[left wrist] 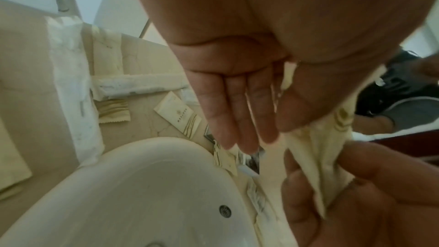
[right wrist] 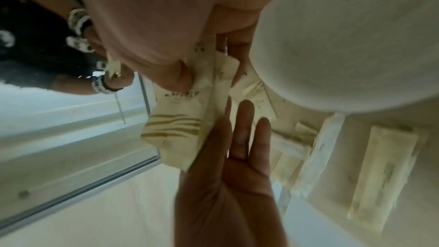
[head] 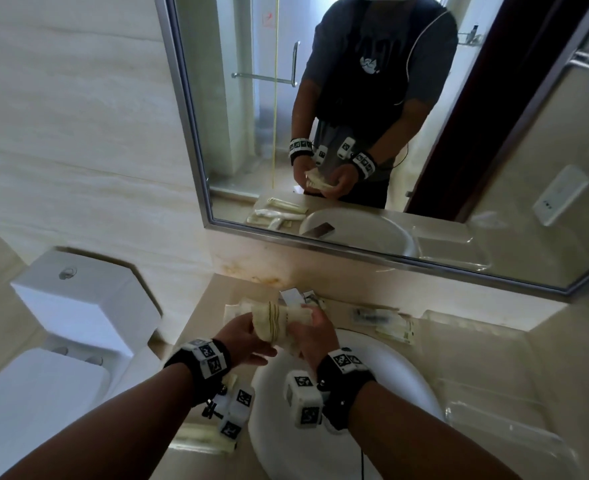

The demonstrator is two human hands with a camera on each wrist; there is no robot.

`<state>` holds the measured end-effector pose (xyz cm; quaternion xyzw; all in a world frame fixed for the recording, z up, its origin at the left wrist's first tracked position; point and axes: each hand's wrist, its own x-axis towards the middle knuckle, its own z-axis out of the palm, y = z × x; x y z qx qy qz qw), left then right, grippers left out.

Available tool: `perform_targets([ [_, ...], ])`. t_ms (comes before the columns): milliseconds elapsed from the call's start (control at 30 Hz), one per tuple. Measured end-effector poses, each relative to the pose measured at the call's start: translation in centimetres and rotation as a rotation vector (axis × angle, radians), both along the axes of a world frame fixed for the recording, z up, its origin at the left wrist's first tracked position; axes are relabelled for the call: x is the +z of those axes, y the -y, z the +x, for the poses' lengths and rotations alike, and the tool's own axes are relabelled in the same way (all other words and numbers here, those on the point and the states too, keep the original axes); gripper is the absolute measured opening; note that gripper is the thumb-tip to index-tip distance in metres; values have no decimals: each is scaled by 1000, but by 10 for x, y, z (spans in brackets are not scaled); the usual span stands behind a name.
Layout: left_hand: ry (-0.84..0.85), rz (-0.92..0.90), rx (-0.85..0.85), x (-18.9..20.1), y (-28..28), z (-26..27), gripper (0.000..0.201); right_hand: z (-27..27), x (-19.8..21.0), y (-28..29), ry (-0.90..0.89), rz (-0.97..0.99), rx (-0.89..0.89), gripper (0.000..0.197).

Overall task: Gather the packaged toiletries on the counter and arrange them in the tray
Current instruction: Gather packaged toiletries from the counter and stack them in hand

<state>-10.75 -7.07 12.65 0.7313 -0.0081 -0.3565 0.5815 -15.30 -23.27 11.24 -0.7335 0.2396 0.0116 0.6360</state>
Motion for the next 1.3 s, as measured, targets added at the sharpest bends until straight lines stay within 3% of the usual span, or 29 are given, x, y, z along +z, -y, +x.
perform_targets([
  [133, -113, -38, -1, 11, 18, -15, 54, -23, 18, 23, 61, -206, 116, 66],
  [233, -166, -122, -5, 20, 33, -24, 62, -36, 22, 41, 78, -281, 152, 60],
  [333, -62, -53, -103, 23, 51, -33, 67, -48, 28, 54, 78, -334, 135, 46],
  [433, -10, 6, -220, 25, 68, -44, 73, -58, 31, 69, 69, -341, 164, 57],
  [500, 18, 38, -272, 25, 79, -51, 71, -63, 31, 81, 58, -368, 236, 66],
  [600, 76, 95, -281, 23, 96, -61, 58, -73, 30, 99, -9, -374, 261, 40],
  [667, 99, 99, -259, 20, 106, -65, 49, -81, 27, 110, -34, -383, 220, 26],
  [800, 168, 90, -215, 20, 130, -71, 28, -96, 17, 130, -55, -285, 78, 30],
  [900, 170, 45, -177, 20, 149, -72, 12, -104, 16, 145, -54, -219, -32, 22],
  [1033, 57, -18, -142, 21, 173, -78, 29, -114, 18, 166, 2, -211, -88, 23],
  [1167, -21, 77, -239, 23, 194, -86, 27, -125, 24, 178, 54, -289, 52, 20],
  [1300, -47, 79, -316, 21, 217, -103, 38, -134, 28, 183, 104, -341, 106, 25],
])
